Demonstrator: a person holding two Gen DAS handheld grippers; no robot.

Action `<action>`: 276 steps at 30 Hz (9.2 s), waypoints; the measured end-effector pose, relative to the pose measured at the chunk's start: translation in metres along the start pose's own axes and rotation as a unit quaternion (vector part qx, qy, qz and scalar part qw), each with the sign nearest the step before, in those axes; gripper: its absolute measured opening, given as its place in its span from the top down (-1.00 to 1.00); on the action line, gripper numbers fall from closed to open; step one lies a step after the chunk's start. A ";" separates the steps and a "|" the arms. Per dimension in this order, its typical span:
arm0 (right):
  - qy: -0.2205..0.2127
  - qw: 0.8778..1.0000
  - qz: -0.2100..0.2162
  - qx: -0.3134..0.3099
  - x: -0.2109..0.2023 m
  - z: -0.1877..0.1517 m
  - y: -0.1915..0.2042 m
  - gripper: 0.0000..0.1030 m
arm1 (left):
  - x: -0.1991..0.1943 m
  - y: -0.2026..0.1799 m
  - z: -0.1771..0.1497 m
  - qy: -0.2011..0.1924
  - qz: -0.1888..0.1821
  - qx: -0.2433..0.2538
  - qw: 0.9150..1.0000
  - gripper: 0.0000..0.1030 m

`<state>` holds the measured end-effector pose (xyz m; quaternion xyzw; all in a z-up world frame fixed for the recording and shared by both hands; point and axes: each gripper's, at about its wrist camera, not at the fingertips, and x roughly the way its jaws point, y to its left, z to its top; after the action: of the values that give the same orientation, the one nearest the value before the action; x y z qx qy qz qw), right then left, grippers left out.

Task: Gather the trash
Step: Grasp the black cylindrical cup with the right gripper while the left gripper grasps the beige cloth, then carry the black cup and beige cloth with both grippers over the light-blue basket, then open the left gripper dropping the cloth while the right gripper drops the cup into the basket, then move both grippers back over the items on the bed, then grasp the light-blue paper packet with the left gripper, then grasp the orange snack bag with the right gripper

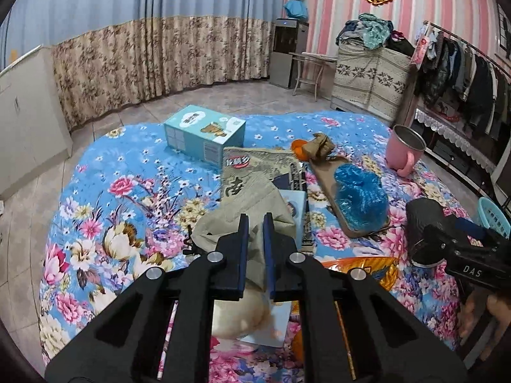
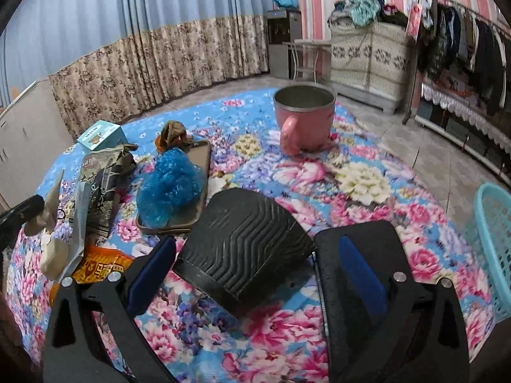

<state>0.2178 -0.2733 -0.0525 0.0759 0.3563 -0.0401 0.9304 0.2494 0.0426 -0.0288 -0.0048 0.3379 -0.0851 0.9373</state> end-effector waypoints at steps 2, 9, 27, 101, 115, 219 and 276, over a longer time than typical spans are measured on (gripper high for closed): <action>0.008 1.000 0.005 0.001 0.003 -0.001 0.001 -0.93 | 0.000 0.002 -0.001 0.001 0.000 -0.001 1.000 0.84; 0.023 0.999 0.031 -0.018 0.008 -0.007 0.012 -0.66 | 0.000 -0.007 -0.003 -0.005 0.012 0.010 1.000 0.84; -0.069 0.993 0.034 -0.089 -0.049 -0.007 0.006 -0.35 | -0.017 -0.012 -0.002 -0.025 0.025 0.004 0.999 0.93; -0.174 0.946 -0.212 0.174 -0.218 -0.033 -0.427 -0.35 | 0.002 -0.547 -0.017 -0.004 -0.302 0.242 0.922 0.94; -0.160 0.953 -0.202 0.161 -0.196 -0.035 -0.413 -0.35 | 0.026 -0.515 -0.001 -0.018 -0.246 0.226 0.942 -0.41; -0.073 0.996 0.042 -0.016 -0.017 -0.001 -0.027 -0.91 | 0.048 -0.014 0.003 0.042 0.018 0.013 0.999 -0.89; 0.038 0.982 0.111 -0.145 0.011 -0.031 0.068 0.44 | -0.062 0.046 0.008 -0.052 0.081 -0.049 0.994 -0.01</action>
<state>0.2144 -0.2016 -0.0750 -0.0194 0.3831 0.1184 0.9159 0.2148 0.0980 0.0137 -0.0276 0.2914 0.0077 0.9562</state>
